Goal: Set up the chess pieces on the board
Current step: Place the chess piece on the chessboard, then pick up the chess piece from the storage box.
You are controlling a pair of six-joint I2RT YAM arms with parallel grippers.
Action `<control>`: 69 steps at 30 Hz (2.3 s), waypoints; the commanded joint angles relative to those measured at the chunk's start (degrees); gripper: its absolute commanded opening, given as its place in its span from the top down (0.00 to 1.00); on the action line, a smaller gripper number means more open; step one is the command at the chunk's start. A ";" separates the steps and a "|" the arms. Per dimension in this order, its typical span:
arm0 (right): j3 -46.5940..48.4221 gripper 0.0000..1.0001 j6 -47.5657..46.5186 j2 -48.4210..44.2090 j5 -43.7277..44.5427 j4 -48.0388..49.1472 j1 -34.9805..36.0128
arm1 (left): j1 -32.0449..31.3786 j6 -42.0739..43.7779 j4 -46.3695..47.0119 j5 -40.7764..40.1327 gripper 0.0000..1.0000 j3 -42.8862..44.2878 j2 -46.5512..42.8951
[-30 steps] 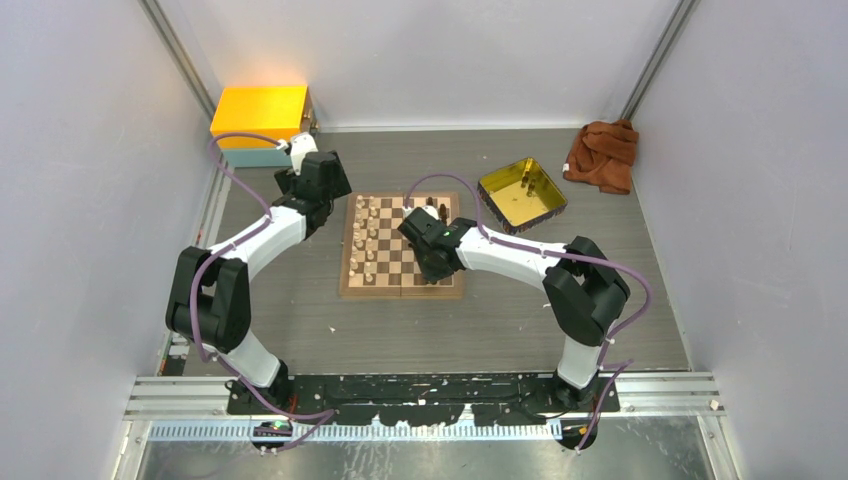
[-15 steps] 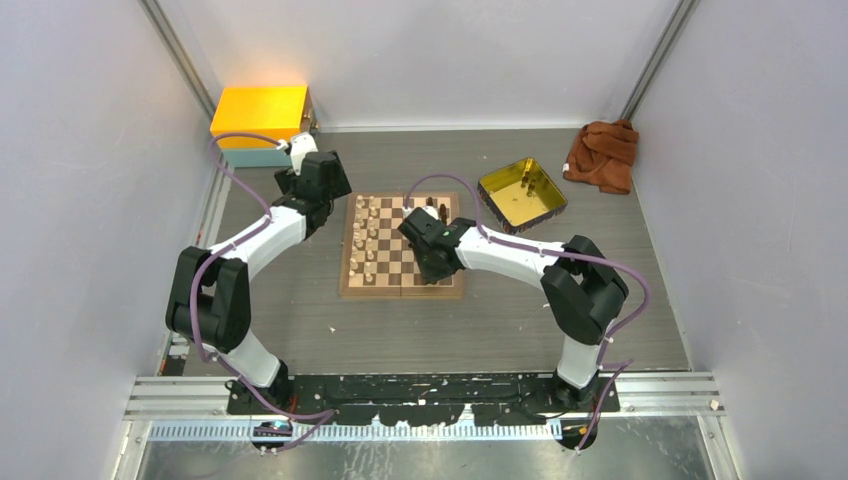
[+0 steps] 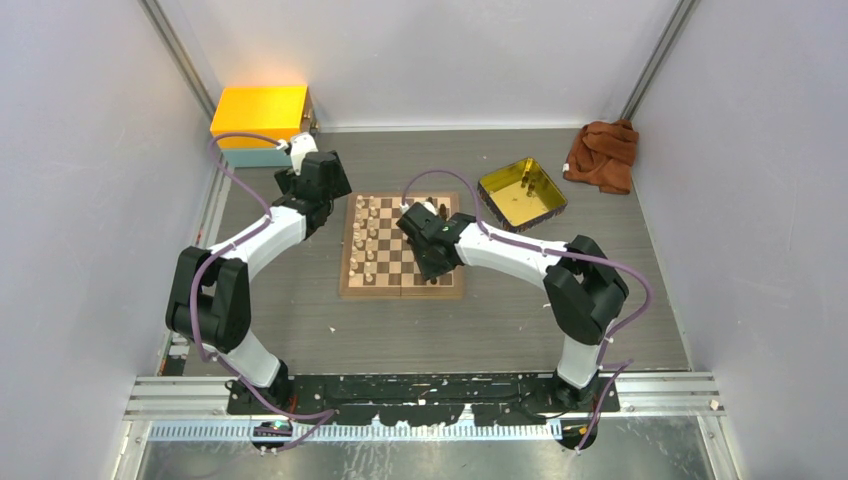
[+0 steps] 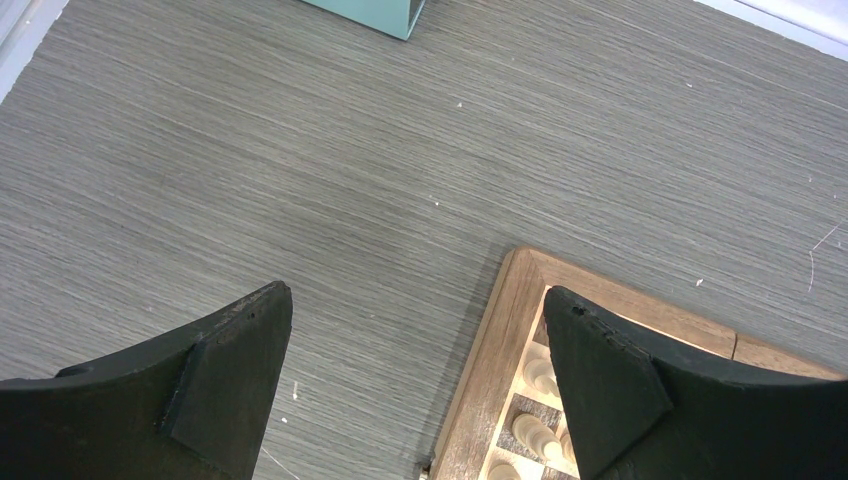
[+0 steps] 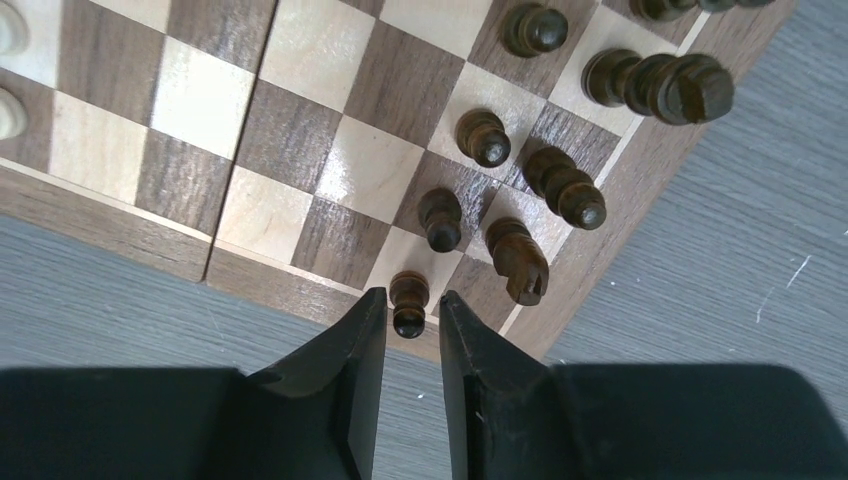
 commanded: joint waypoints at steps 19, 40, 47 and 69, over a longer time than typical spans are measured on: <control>19.68 0.61 -2.07 -5.84 9.58 -1.67 -18.63 | 0.38 -0.15 2.75 -0.49 0.04 2.34 0.58; 31.55 0.54 -0.04 16.92 6.50 3.88 -39.46 | 0.38 -0.26 3.25 -0.40 0.04 2.33 2.51; 36.45 0.54 -0.21 21.17 5.74 3.13 -40.90 | 0.38 -0.17 3.24 -0.40 0.04 3.19 3.74; 45.41 0.55 -0.41 29.03 4.92 1.95 -43.60 | 0.99 -0.27 3.31 -0.40 0.04 5.33 6.73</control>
